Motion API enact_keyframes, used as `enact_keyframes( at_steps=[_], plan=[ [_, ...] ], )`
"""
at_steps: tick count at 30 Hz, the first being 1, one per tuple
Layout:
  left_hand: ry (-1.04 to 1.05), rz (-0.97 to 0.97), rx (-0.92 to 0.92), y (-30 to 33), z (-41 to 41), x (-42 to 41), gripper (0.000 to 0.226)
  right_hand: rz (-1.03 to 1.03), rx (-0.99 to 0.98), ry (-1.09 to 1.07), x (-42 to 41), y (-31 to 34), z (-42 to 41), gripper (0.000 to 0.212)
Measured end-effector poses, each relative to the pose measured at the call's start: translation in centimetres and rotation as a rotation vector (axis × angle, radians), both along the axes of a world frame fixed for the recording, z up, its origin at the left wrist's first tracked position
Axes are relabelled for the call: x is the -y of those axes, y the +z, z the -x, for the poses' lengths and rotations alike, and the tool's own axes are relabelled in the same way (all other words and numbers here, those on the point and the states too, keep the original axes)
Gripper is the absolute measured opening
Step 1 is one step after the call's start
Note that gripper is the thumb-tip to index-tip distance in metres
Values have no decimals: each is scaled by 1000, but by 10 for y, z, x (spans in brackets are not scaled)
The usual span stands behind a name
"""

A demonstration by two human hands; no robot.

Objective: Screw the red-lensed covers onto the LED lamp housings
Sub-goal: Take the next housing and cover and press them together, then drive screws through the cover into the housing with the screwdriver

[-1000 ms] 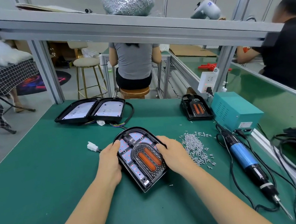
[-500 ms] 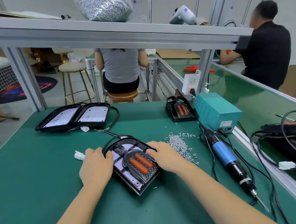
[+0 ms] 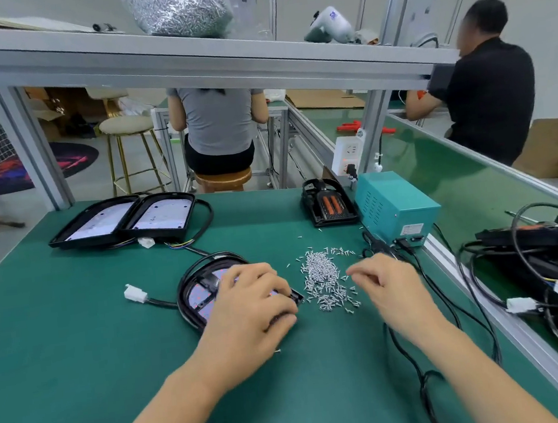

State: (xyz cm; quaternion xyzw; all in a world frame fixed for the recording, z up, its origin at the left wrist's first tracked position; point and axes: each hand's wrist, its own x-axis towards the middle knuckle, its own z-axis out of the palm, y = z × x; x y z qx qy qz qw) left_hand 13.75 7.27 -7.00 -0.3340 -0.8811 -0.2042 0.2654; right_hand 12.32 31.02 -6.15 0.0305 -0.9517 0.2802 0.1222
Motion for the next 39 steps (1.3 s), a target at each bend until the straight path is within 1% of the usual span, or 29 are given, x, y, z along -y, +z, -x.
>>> enact_keyframes(
  at_steps=[2, 4, 6, 9, 12, 14, 17, 20, 26, 29, 31, 33, 35, 36, 39],
  plan=[
    [-31, 15, 56, -6, 0, -3, 6, -47, 79, 125, 12, -11, -12, 15],
    [-31, 73, 138, -11, -1, -3, 14, -91, 152, 243, 29, -26, -20, 17],
    [-22, 122, 174, -13, -1, -1, 20, -121, 173, 275, 41, -36, -22, 20],
    [0, 193, 147, -12, -5, 0, 22, -158, 152, 238, 48, -42, -17, 22],
    [47, 378, 96, -11, -13, -1, 18, -227, 69, 169, 44, -41, -11, 26],
    [99, 455, 81, -12, -18, -3, 16, -253, 40, 130, 36, -38, -7, 27],
    [171, 521, 60, -14, -22, -7, 21, -234, 37, 82, 21, -32, -5, 25],
    [207, 511, 47, -15, -23, -11, 26, -223, 34, 47, 11, -28, -7, 23],
    [226, 423, 5, -24, -24, -14, 30, -191, 61, 5, -2, -24, -13, 21],
    [213, 364, 1, -28, -27, -14, 29, -196, -9, -130, -18, -19, -13, 24],
    [203, 299, -4, -26, -30, -15, 27, -181, -2, -264, -34, -14, -11, 31],
    [171, 166, -4, -23, -32, -15, 22, -215, 144, -361, -51, -12, -8, 39],
    [121, -43, 43, -16, -28, -14, 18, -242, 316, -391, -62, -13, -5, 37],
    [108, -174, 105, -12, -27, -14, 18, -241, 370, -386, -65, -14, -3, 35],
    [132, -524, 426, 0, -19, -13, 17, -187, 438, -368, -70, -17, 3, 39]
  ],
)
